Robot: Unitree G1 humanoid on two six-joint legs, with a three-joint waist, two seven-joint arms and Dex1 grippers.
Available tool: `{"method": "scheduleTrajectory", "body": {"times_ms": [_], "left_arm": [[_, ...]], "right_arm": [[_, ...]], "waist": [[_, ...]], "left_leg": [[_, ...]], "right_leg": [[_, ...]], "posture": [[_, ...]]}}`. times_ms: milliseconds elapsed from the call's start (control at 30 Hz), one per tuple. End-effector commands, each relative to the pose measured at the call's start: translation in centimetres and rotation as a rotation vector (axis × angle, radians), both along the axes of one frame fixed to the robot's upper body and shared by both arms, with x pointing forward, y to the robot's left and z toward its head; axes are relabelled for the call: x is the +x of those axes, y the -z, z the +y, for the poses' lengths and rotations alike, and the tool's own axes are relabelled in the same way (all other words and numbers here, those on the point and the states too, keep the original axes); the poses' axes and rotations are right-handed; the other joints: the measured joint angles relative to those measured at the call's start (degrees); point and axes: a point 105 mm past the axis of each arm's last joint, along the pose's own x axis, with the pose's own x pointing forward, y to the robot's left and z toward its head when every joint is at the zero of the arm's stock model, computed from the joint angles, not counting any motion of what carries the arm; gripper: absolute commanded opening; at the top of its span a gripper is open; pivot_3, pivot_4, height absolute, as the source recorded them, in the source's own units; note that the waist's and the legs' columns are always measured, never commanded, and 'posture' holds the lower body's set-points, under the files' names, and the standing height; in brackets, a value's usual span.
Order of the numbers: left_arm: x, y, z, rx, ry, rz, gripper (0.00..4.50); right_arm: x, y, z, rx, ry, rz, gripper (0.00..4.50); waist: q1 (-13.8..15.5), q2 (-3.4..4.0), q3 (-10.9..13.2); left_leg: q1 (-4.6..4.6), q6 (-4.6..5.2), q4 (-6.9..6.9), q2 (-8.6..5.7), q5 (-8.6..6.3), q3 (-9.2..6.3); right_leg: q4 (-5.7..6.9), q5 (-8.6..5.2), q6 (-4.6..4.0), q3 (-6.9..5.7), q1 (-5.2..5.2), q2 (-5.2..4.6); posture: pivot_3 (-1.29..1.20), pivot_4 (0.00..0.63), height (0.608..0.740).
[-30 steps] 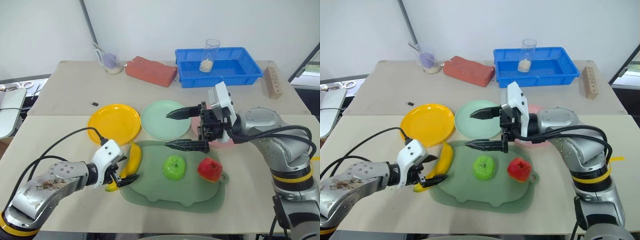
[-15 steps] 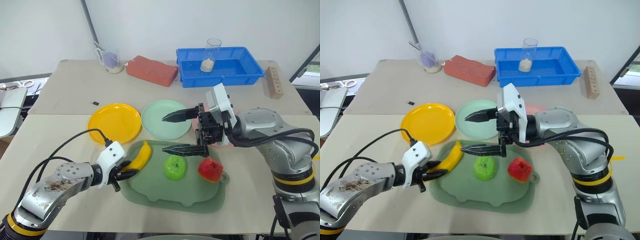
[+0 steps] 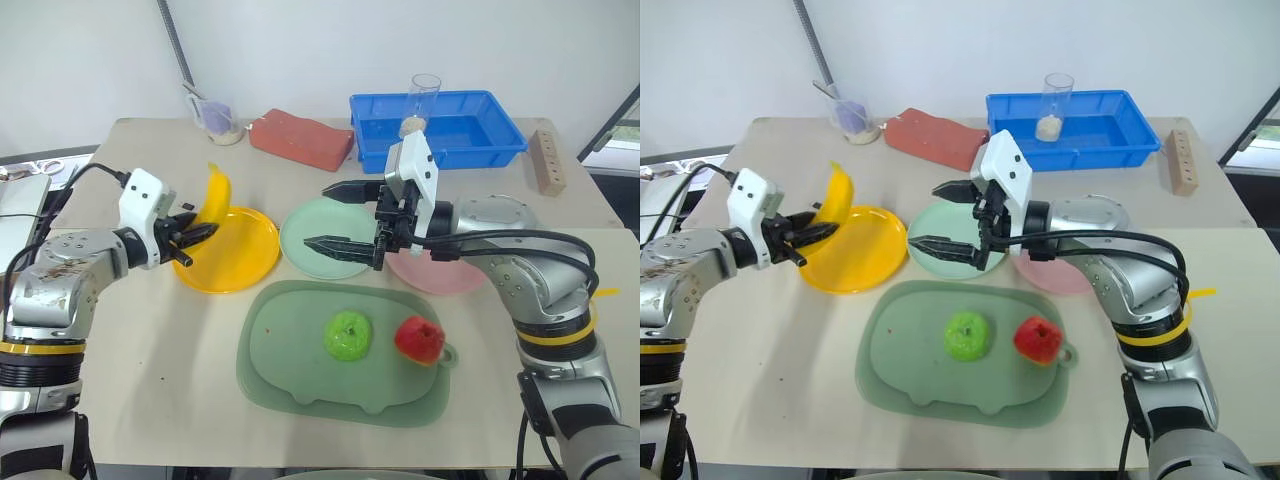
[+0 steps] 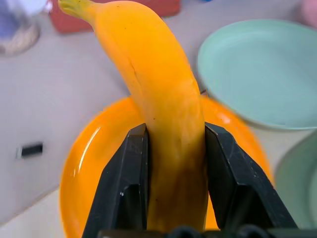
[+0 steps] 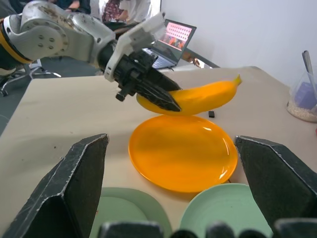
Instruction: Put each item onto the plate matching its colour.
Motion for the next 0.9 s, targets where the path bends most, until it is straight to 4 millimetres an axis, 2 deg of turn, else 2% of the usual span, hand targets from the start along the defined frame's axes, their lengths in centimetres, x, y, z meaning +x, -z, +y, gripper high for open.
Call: {"method": "scheduleTrajectory", "body": {"times_ms": [33, 100, 167, 200, 333, 500, 600, 667, 733, 900], "left_arm": [[0.2, 0.9, -0.5, 0.0, 0.027, 0.005, 1.08], [0.2, 1.5, -0.4, -0.013, 0.022, 0.021, 1.08], [0.2, 1.7, -0.3, -0.02, 0.024, 0.026, 2.16], [0.2, 1.7, -0.2, -0.019, 0.024, 0.026, 2.48], [0.3, 0.6, 0.3, -0.009, 0.014, -0.002, 4.43], [-0.4, -1.6, 0.9, 0.031, 0.047, -0.055, 4.43], [-1.6, -3.2, -0.4, 0.064, 0.154, -0.094, 4.43], [-3.4, -4.5, -3.3, 0.064, 0.336, -0.123, 4.43], [-5.1, -4.8, -5.8, 0.064, 0.488, -0.14, 4.43], [-9.2, -1.8, -10.8, 0.116, 0.834, -0.111, 4.43]], "right_arm": [[0.0, -1.4, 0.4, -0.004, 0.014, -0.056, 4.5], [0.1, -1.2, 0.1, -0.014, 0.022, -0.056, 4.5], [0.1, -0.9, -0.3, -0.028, 0.029, -0.053, 4.5], [0.1, -0.6, -0.6, -0.038, 0.035, -0.051, 4.5], [0.2, -0.3, -1.3, -0.05, 0.056, -0.044, 4.5], [0.3, -0.2, -2.3, -0.052, 0.083, -0.038, 4.5], [0.1, 0.0, -3.1, -0.061, 0.093, -0.036, 4.5], [-0.5, 0.4, -4.1, -0.083, 0.081, -0.023, 4.5], [-1.4, 0.7, -4.8, -0.095, 0.062, -0.003, 4.5], [-3.7, 1.3, -6.6, -0.155, 0.023, 0.051, 4.5]], "waist": [[0.09, 0.0, 0.0], [0.18, -0.02, -0.01], [0.21, -0.04, -0.01], [0.29, -0.04, -0.01], [0.62, -0.04, -0.02], [0.79, -0.05, -0.02], [0.9, -0.05, -0.01], [1.26, -0.05, -0.01], [1.65, -0.06, -0.01], [1.3, 0.04, -0.07]], "left_leg": [[0.0, 0.0, 0.0, 0.0, 0.0, -0.01], [0.0, 0.0, 0.02, 0.01, 0.0, -0.03], [0.01, 0.0, 0.03, 0.02, 0.0, -0.05], [-0.01, 0.0, 0.03, 0.01, 0.0, -0.05], [0.0, 0.0, 0.04, 0.01, 0.0, -0.06], [0.0, 0.0, 0.03, 0.03, 0.0, -0.07], [-0.01, 0.0, 0.03, 0.03, 0.0, -0.05], [-0.01, -0.01, 0.03, 0.03, 0.0, -0.05], [-0.04, -0.02, 0.03, 0.03, 0.0, -0.03], [-0.03, -0.01, 0.06, 0.03, 0.0, 0.05]], "right_leg": [[0.02, 0.0, 0.0, -0.02, -0.01, 0.01], [0.07, 0.01, 0.0, -0.05, -0.01, 0.02], [0.08, 0.01, 0.0, -0.07, 0.0, 0.03], [0.08, 0.01, 0.0, -0.07, 0.0, 0.03], [0.07, 0.01, 0.0, -0.07, 0.01, 0.02], [0.08, 0.01, 0.0, -0.07, -0.01, 0.05], [0.05, 0.01, 0.0, -0.07, 0.0, 0.04], [0.03, 0.01, 0.0, -0.07, 0.01, 0.04], [-0.03, 0.01, 0.0, -0.14, 0.06, -0.01], [-0.12, 0.01, 0.0, -0.17, 0.16, -0.09]], "posture": [[0.0, 0.15, 0.74], [0.0, 0.15, 0.74], [0.0, 0.15, 0.74], [0.0, 0.15, 0.74], [0.0, 0.15, 0.74], [0.0, 0.15, 0.74], [0.0, 0.15, 0.74], [0.0, 0.15, 0.74], [0.0, 0.15, 0.74], [0.0, 0.15, 0.74]]}}
